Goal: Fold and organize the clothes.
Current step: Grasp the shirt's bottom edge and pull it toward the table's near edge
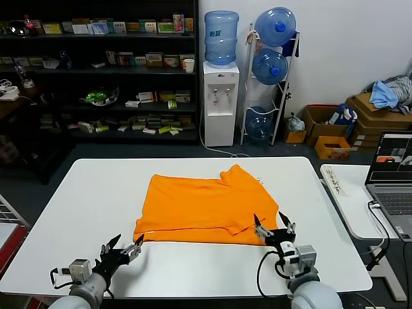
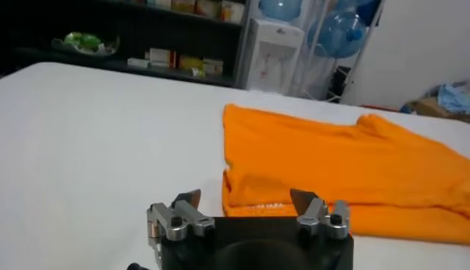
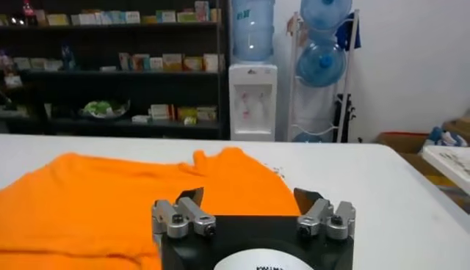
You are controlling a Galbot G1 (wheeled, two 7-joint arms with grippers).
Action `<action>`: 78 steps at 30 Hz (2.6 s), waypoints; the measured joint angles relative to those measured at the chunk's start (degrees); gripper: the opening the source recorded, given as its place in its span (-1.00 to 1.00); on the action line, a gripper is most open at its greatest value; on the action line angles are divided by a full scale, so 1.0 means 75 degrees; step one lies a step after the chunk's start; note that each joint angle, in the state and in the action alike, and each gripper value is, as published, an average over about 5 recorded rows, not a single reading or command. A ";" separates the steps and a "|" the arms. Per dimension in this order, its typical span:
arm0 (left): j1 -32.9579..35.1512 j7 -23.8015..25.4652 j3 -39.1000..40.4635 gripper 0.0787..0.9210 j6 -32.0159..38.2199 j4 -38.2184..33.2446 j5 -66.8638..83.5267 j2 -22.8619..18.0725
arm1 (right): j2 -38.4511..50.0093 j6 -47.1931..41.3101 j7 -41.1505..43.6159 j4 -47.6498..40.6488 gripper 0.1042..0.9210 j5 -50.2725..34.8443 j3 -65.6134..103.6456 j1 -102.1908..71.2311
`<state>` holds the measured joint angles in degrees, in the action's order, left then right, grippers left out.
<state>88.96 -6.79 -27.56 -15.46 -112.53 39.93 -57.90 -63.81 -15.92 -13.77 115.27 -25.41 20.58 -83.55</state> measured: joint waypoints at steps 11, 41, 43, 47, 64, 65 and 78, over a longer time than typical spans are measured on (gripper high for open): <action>-0.0064 0.0407 -0.0076 0.77 0.0382 0.0535 -0.0222 -0.0054 | -0.0132 -0.0270 0.0074 -0.0210 0.76 -0.0557 0.0309 -0.0244; -0.0556 0.0524 0.0223 0.73 0.0365 0.1023 -0.0208 -0.0096 | -0.0216 -0.1148 -0.0132 -0.0619 0.56 -0.1239 0.0142 0.0275; -0.0591 0.0539 0.0252 0.66 0.0364 0.1050 -0.0190 -0.0107 | -0.0218 -0.1167 -0.0136 -0.0605 0.48 -0.1244 0.0143 0.0260; -0.0672 0.0557 0.0308 0.46 0.0351 0.1119 -0.0171 -0.0125 | -0.0237 -0.1202 -0.0150 -0.0594 0.34 -0.1254 0.0137 0.0254; -0.0805 0.0537 0.0360 -0.70 0.0286 0.1284 -0.0163 -0.0125 | -0.0170 -0.1239 -0.0271 -0.0539 -0.84 -0.1332 0.0160 0.0206; -0.0797 0.0536 0.0357 -0.76 0.0283 0.1274 -0.0154 -0.0118 | -0.0158 -0.1237 -0.0283 -0.0519 -0.88 -0.1345 0.0168 0.0194; -0.0493 0.0393 0.0105 -0.97 0.0146 0.0730 0.0322 0.0195 | 0.0156 -0.1041 -0.0397 0.0248 -0.95 -0.1606 0.0397 -0.0433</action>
<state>85.26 -3.84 -26.77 -14.37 -107.06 42.35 -56.43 -62.64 -23.72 -16.75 117.12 -37.46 23.55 -86.80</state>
